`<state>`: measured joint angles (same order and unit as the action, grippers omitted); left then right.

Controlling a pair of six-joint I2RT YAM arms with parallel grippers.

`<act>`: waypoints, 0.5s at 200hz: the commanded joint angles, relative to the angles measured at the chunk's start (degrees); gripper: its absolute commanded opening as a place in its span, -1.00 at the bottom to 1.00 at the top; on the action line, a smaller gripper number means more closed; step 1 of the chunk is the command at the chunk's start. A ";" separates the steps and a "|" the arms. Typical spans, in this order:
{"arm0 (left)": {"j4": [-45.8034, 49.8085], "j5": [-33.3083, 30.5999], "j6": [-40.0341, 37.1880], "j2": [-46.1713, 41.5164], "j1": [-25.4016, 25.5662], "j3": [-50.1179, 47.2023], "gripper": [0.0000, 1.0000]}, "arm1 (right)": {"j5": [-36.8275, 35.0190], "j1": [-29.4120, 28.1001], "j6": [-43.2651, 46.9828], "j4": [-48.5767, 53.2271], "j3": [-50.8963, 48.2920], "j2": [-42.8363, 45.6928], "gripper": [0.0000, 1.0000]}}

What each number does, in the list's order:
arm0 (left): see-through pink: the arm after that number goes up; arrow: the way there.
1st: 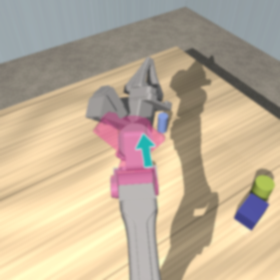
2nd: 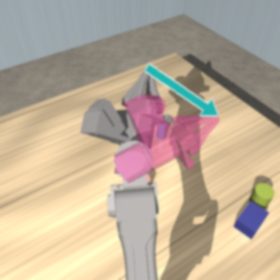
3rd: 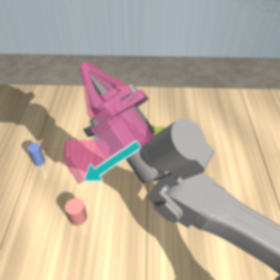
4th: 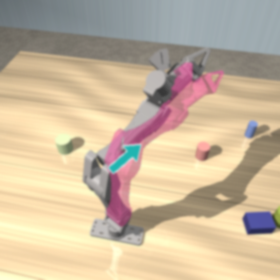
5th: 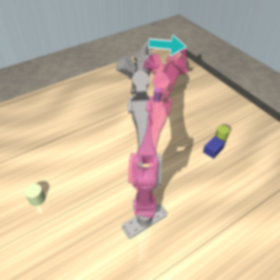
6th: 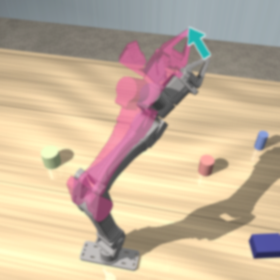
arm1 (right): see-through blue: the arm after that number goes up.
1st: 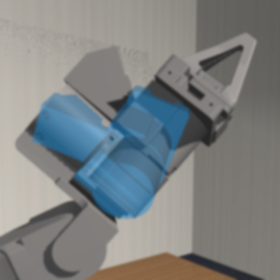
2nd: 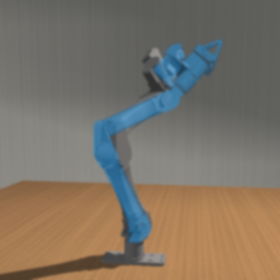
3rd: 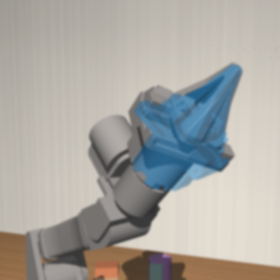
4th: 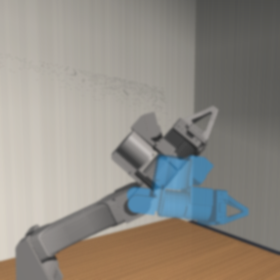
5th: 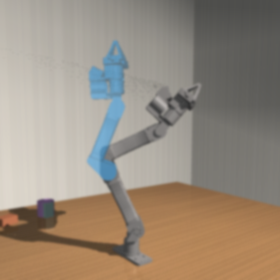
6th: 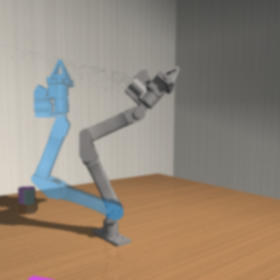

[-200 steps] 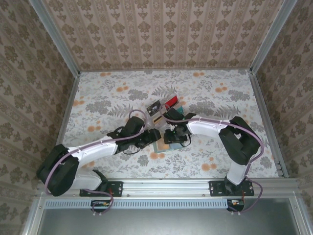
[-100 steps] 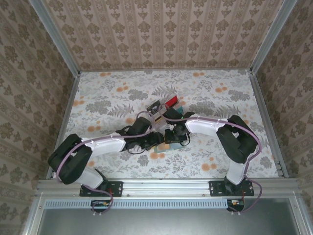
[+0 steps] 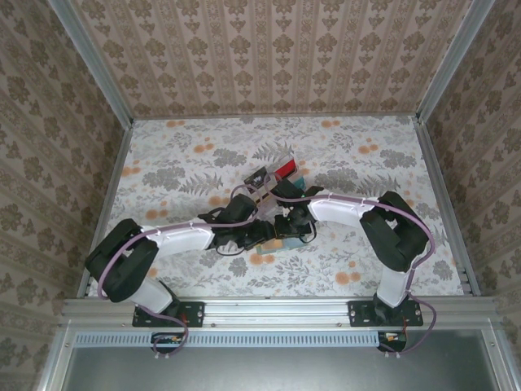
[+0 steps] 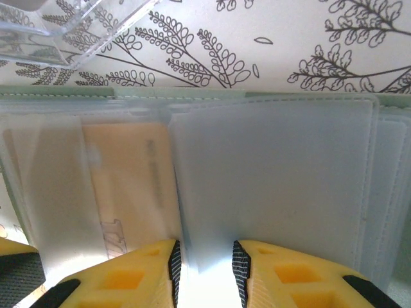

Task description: Take the credit cards out of the card holder

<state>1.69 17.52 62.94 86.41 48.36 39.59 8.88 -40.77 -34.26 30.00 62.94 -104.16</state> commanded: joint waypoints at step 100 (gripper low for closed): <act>4.10 -3.89 -2.47 0.39 0.95 2.51 -0.30 | -3.17 -0.14 -0.54 1.09 -3.69 -3.41 -0.36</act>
<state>4.75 14.48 61.84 85.67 49.10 40.51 8.80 -40.77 -34.28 29.32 62.54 -104.09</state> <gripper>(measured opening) 0.350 0.318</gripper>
